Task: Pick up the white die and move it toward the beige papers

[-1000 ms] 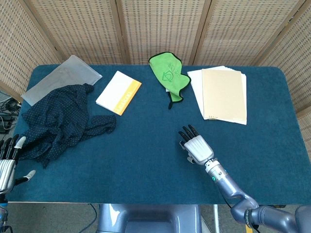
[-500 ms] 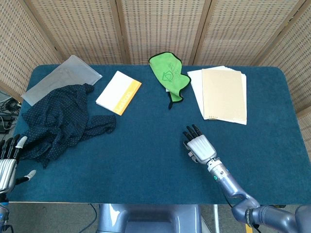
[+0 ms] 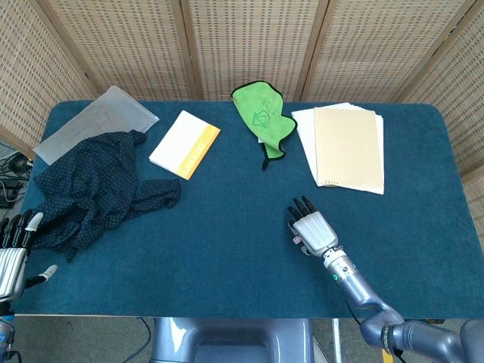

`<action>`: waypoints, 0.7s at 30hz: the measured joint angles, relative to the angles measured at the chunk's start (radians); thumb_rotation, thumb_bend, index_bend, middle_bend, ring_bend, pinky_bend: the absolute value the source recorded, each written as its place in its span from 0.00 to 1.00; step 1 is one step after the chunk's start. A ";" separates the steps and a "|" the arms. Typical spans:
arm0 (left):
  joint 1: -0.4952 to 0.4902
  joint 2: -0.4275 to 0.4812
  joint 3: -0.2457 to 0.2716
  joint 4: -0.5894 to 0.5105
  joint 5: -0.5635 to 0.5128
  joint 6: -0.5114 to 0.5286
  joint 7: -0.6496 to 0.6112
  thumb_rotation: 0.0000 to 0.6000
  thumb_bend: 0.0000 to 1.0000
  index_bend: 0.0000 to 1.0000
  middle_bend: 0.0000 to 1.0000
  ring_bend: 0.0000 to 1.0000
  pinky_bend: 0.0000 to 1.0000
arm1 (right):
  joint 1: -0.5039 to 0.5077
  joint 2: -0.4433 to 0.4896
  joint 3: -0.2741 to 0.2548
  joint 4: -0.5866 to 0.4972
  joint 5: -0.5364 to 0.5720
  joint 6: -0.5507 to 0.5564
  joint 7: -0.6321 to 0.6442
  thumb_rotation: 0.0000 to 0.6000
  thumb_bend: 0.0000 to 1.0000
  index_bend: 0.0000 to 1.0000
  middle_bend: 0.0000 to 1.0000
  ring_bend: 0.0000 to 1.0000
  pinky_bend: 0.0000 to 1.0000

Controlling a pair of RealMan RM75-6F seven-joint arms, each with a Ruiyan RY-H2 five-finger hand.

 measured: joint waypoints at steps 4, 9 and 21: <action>-0.001 0.000 -0.001 0.001 -0.003 -0.002 -0.002 1.00 0.00 0.00 0.00 0.00 0.00 | 0.005 -0.008 -0.002 0.009 0.004 -0.003 0.000 1.00 0.30 0.56 0.25 0.03 0.10; -0.001 0.001 -0.001 0.001 -0.003 -0.003 -0.004 1.00 0.00 0.00 0.00 0.00 0.00 | 0.012 -0.016 -0.004 0.019 0.010 -0.005 -0.003 1.00 0.31 0.57 0.25 0.03 0.10; -0.002 0.002 -0.001 0.000 -0.003 -0.001 -0.005 1.00 0.00 0.00 0.00 0.00 0.00 | 0.024 -0.028 -0.007 0.042 0.026 -0.012 -0.012 1.00 0.44 0.60 0.27 0.05 0.10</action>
